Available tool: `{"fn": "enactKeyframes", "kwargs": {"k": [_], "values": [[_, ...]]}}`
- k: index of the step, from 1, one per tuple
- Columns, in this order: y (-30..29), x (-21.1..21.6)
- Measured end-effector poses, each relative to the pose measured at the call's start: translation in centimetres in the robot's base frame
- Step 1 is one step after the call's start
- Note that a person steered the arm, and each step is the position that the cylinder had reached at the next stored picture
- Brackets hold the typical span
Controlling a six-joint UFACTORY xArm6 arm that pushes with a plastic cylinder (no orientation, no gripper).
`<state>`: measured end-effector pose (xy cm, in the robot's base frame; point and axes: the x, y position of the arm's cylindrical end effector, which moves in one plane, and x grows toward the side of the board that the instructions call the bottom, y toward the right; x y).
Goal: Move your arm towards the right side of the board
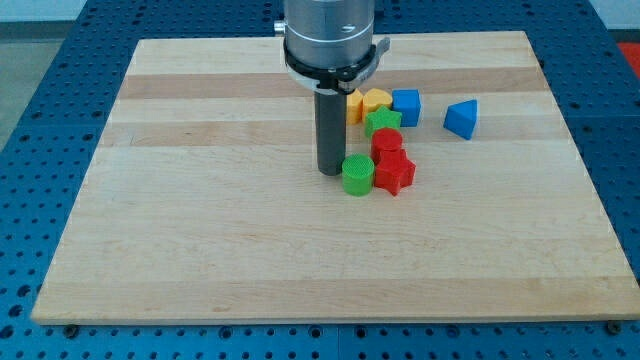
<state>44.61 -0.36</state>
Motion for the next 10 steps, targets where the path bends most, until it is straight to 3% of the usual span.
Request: {"fn": "enactKeyframes", "kwargs": {"k": [2, 4, 5, 7, 10], "values": [[-1.7, -0.1], [-4.2, 5.4], [-1.5, 8.9], [10.1, 9.7], [19.7, 4.9]]}}
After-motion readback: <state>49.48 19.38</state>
